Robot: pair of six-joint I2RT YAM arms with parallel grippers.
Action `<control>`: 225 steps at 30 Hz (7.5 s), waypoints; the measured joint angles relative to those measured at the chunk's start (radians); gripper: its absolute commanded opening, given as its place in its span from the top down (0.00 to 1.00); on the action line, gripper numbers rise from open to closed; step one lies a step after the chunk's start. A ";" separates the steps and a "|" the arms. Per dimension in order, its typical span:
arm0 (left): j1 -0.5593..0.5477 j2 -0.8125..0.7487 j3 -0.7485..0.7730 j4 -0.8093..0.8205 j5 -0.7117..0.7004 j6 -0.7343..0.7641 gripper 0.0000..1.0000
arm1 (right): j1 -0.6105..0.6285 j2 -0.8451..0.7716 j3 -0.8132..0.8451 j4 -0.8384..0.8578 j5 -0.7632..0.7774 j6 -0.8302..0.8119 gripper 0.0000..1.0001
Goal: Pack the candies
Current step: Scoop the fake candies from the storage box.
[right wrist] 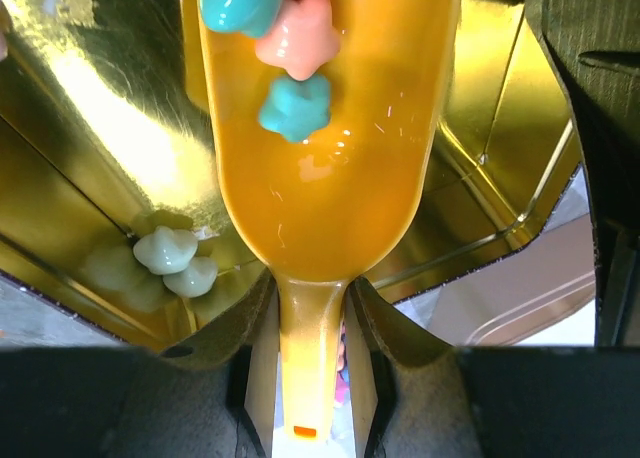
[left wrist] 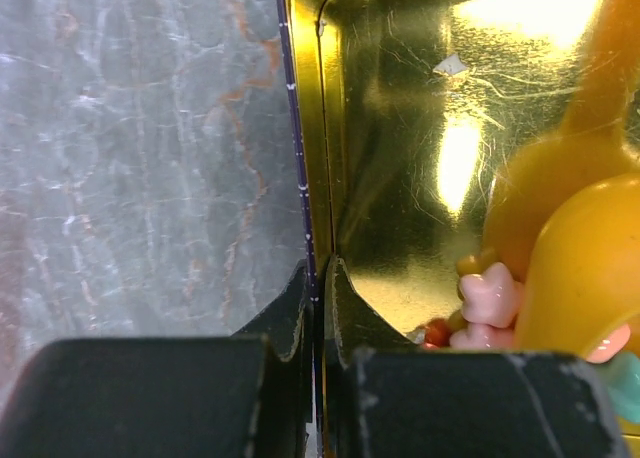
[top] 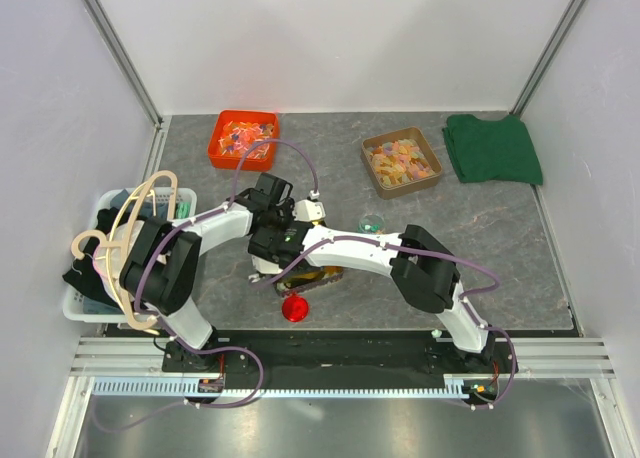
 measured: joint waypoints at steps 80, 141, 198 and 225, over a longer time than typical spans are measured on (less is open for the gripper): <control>0.019 0.083 0.087 0.047 -0.095 -0.117 0.98 | -0.085 -0.110 -0.002 -0.160 -0.003 -0.113 1.00; 0.098 -0.087 0.037 0.093 -0.391 -0.255 0.98 | -0.019 0.066 0.272 -0.203 0.135 -0.010 1.00; 0.005 -0.129 -0.016 0.281 -0.247 -0.222 0.98 | -0.025 -0.346 -0.521 0.599 0.610 -0.803 1.00; 0.013 -0.152 -0.031 0.224 -0.285 -0.251 0.98 | 0.121 -0.141 -0.282 0.306 0.468 -0.561 1.00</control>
